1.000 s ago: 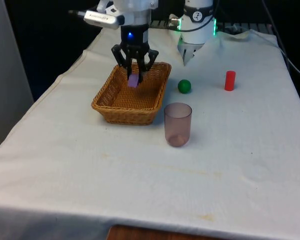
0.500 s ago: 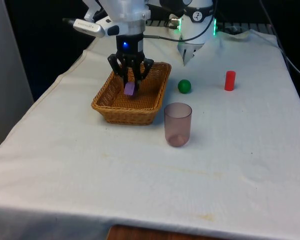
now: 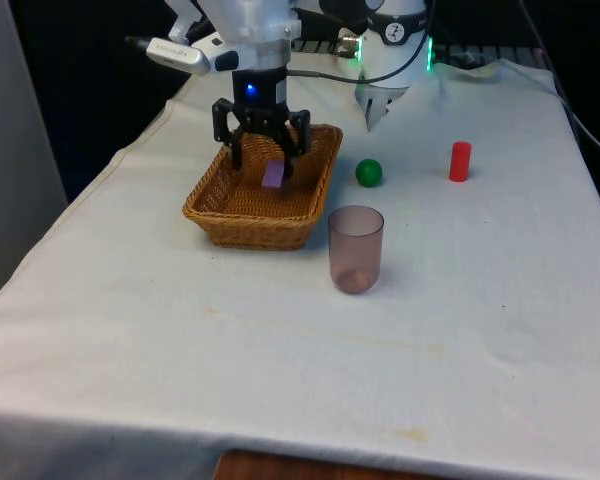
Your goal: Pick up the triangular block and place it into the basket.
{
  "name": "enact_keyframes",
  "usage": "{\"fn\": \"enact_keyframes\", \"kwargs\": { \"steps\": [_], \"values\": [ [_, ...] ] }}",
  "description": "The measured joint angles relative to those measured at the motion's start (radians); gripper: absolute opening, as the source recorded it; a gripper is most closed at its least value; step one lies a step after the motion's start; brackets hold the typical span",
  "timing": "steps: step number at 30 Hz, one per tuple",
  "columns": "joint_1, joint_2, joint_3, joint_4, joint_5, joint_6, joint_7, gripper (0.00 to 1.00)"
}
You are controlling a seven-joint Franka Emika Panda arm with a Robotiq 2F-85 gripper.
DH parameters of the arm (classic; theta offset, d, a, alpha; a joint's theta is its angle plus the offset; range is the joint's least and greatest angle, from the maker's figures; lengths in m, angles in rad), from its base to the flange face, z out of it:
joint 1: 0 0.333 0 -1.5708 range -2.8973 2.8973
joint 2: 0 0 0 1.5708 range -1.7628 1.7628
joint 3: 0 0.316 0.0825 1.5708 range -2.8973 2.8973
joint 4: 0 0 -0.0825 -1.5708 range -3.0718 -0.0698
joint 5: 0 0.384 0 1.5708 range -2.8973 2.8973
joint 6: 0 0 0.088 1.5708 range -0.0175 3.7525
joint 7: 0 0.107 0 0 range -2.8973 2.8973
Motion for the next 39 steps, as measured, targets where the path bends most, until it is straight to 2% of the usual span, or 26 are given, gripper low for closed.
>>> {"fn": "enact_keyframes", "kwargs": {
  "steps": [2,4,12,21,25,29,32,39],
  "values": [
    [0.0,0.0,0.0,0.0,0.0,0.0,0.0,0.97],
    [0.0,0.0,0.0,0.0,0.0,0.0,0.0,1.0],
    [0.001,0.002,0.002,0.0,0.0,0.0,0.001,1.0],
    [0.017,-0.032,0.004,-0.002,-0.004,-0.008,0.013,1.0],
    [0.022,-0.083,0.003,-0.011,-0.031,-0.03,0.032,1.0],
    [0.023,-0.102,0.003,-0.013,-0.049,-0.04,0.046,1.0],
    [0.025,-0.135,0.003,-0.014,-0.087,-0.059,0.077,1.0],
    [0.028,-0.183,0.003,-0.013,-0.137,-0.089,0.115,1.0]
  ]
}}
